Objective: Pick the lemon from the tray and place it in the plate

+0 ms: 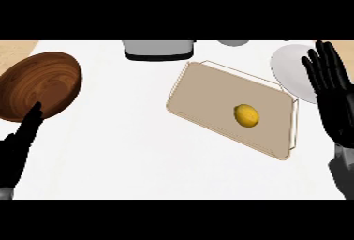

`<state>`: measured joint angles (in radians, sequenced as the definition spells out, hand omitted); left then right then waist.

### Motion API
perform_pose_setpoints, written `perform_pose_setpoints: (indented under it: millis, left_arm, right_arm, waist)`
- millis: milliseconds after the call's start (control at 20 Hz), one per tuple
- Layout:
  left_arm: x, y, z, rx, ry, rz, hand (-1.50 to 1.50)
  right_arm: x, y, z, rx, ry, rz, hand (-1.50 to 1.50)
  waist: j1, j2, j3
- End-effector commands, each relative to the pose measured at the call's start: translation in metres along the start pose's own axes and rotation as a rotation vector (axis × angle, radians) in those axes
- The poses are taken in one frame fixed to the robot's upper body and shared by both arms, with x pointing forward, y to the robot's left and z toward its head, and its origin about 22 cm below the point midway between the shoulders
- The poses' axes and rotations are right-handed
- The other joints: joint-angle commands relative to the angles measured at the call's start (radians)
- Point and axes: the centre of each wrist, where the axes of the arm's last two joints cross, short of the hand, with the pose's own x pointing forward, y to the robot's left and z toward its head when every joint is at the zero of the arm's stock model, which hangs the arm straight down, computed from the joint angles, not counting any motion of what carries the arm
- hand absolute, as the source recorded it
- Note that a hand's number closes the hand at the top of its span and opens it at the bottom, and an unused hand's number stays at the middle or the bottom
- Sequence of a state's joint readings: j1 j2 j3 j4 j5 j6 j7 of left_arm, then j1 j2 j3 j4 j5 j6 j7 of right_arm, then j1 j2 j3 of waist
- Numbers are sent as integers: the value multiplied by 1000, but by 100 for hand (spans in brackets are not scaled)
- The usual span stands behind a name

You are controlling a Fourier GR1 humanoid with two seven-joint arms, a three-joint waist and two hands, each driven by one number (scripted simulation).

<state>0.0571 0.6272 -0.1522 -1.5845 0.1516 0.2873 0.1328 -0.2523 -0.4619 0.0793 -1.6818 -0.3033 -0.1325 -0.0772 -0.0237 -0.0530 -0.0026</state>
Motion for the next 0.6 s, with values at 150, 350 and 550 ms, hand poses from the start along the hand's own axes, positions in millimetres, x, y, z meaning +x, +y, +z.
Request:
perform_pose_setpoints:
  millis: [150,350,550]
  left_arm:
    - [-5,-63,5,-142,95,225,0]
    - [4,-101,10,-279,124,372,0]
    - [2,-123,9,-307,150,395,0]
  right_arm:
    - [5,-54,-51,55,6,-149,150]
    - [-8,-103,-45,5,198,294,150]
    - [-68,-104,-44,-162,169,20,-150]
  waist:
    - [67,77,4]
    - [89,109,0]
    - [96,91,7]
